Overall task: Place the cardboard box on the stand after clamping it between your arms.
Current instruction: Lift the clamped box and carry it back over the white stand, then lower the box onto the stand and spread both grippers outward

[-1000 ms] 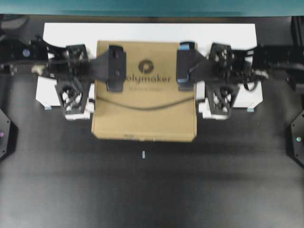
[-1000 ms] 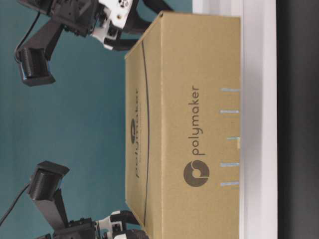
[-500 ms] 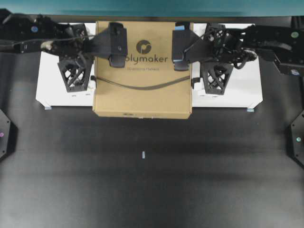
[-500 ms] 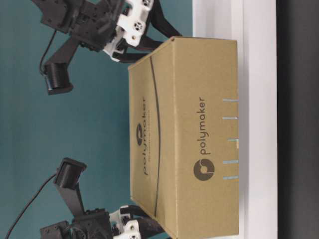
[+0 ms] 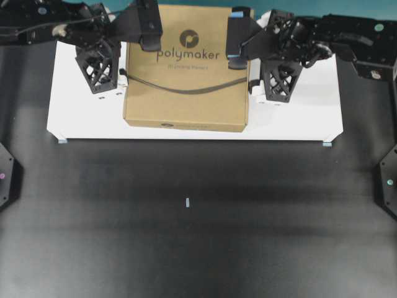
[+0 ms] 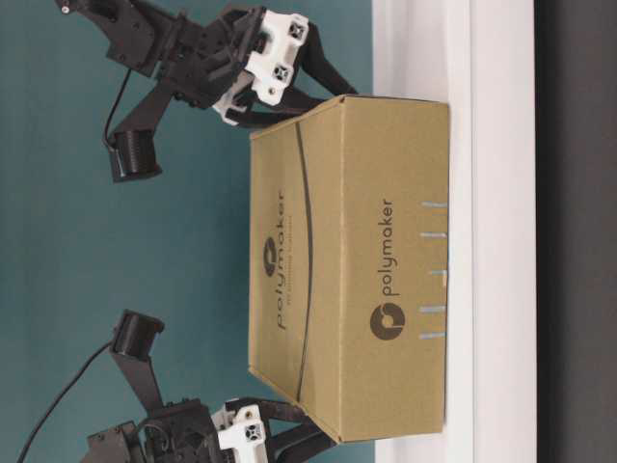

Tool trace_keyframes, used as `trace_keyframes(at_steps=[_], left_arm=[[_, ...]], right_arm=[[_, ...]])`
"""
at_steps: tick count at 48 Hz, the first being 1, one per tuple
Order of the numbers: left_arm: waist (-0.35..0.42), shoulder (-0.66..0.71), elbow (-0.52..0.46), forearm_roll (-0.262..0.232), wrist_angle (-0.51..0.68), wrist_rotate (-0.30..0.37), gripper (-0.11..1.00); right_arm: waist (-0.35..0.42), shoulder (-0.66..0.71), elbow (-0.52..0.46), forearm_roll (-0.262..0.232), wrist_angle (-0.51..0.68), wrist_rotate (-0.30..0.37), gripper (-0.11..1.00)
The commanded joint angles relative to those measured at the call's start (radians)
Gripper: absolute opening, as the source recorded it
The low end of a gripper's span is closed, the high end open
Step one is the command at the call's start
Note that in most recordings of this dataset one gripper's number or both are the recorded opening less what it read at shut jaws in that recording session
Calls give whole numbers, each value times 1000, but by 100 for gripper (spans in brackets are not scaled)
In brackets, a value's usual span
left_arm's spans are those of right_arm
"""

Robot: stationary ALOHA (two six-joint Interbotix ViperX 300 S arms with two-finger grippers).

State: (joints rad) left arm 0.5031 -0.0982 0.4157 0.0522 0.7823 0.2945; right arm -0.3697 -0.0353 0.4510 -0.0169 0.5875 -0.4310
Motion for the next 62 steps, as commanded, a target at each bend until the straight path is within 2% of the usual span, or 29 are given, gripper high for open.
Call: trace_keyframes(at_steps=[1,11,27,49,56,62], left_arm=[[-8,-3,-29,-5,-38,-11,79],[-3,-5,-2,-5,-38,-9,79],[43,-38,77,-6,-38,-9,80],[55,-74,84,-5,-37,40,80],[72,-137,103,-5,-11,28,80],[72,-230,155,-5,12,25,80]], right_arm=[[26,3,-35,8,-41,-26,82],[15,17,-35,8,-44,-58,82],[-43,-20,29,8,-46,-60,82],[-110,-80,87,9,-54,-44,82],[-129,-140,124,21,-55,-12,82],[-127,-229,196,32,-77,31,82]])
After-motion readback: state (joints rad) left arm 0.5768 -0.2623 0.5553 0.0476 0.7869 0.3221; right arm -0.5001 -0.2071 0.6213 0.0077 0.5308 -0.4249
